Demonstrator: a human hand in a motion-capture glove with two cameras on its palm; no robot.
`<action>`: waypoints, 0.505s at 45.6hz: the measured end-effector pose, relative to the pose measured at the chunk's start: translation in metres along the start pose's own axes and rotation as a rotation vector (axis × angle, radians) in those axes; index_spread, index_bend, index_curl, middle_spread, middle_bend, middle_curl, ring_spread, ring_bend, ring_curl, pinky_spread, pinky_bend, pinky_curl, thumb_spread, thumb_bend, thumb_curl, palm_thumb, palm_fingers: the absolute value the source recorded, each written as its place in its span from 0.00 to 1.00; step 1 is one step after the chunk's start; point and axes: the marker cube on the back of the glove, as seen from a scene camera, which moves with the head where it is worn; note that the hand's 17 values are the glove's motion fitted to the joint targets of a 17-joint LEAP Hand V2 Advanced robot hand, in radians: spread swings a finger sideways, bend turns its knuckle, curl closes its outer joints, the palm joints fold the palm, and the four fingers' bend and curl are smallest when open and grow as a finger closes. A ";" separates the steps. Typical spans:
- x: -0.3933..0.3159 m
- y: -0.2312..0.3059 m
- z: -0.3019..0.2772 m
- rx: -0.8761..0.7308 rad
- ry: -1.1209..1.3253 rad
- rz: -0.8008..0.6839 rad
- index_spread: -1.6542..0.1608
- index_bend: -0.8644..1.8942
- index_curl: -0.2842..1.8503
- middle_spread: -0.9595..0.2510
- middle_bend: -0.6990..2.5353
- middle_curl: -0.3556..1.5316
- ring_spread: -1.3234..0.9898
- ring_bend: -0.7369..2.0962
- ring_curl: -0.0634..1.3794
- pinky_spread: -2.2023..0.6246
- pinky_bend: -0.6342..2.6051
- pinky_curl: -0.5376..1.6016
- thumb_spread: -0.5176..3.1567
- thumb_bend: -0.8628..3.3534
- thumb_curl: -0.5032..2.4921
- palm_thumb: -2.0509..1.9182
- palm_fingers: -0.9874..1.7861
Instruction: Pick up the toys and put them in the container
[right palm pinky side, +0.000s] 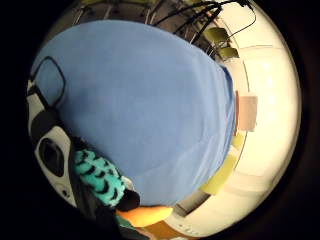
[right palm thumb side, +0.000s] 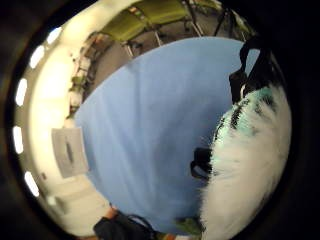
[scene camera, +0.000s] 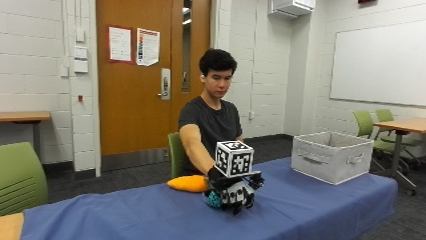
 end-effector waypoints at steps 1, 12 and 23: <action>-0.001 0.002 -0.002 -0.010 -0.002 0.001 0.72 0.36 0.40 0.48 0.41 0.49 0.37 0.64 0.36 0.62 0.44 0.42 0.43 0.27 0.35 0.69 0.80; -0.019 0.016 -0.068 0.010 -0.006 -0.016 0.72 0.43 0.45 0.48 0.47 0.54 0.39 0.67 0.40 0.61 0.44 0.43 0.37 0.26 0.39 0.68 0.82; -0.068 0.029 -0.174 0.114 0.018 -0.064 0.75 0.48 0.51 0.50 0.49 0.56 0.40 0.68 0.42 0.61 0.46 0.44 0.31 0.25 0.42 0.68 0.81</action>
